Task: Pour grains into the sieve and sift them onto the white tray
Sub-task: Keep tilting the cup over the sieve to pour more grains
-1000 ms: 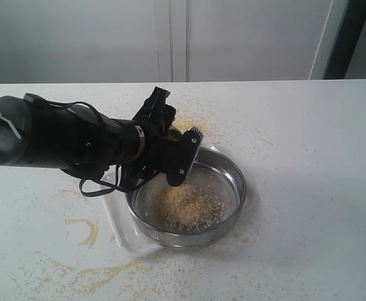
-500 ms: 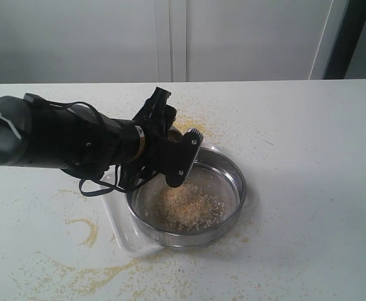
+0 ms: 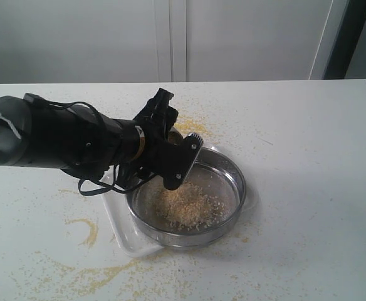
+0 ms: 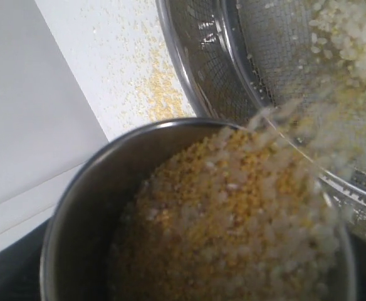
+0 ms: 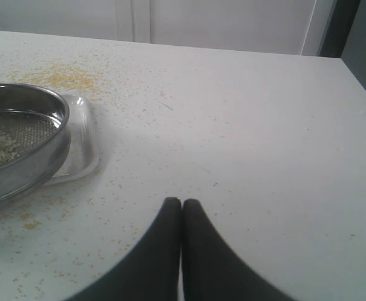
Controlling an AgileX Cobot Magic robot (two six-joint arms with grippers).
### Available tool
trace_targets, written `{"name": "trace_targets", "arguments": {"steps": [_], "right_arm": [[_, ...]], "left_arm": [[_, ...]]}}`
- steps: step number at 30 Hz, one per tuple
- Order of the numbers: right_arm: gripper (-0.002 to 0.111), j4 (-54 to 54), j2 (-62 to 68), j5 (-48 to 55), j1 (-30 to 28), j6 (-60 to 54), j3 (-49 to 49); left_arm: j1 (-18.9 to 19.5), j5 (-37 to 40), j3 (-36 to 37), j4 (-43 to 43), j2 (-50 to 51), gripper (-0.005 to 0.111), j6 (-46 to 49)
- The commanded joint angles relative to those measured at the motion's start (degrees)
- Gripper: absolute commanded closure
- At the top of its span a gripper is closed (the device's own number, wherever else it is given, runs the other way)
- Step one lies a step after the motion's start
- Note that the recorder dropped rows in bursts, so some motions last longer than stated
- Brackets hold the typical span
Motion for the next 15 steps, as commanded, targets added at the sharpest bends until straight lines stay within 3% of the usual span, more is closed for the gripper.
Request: {"name": "trace_targets", "arguments": {"steps": [1,15], "right_arm": [[0.108,0.34,-0.33,-0.34,-0.47,-0.22,0.26],[0.108,0.34,-0.33,-0.34,-0.47,-0.22,0.26]], "left_arm": [[-0.11,0.5,-0.37,0.74,-0.65,0.107,0.66],[-0.11,0.62,-0.37,0.74,-0.65,0.107,3.12]]}}
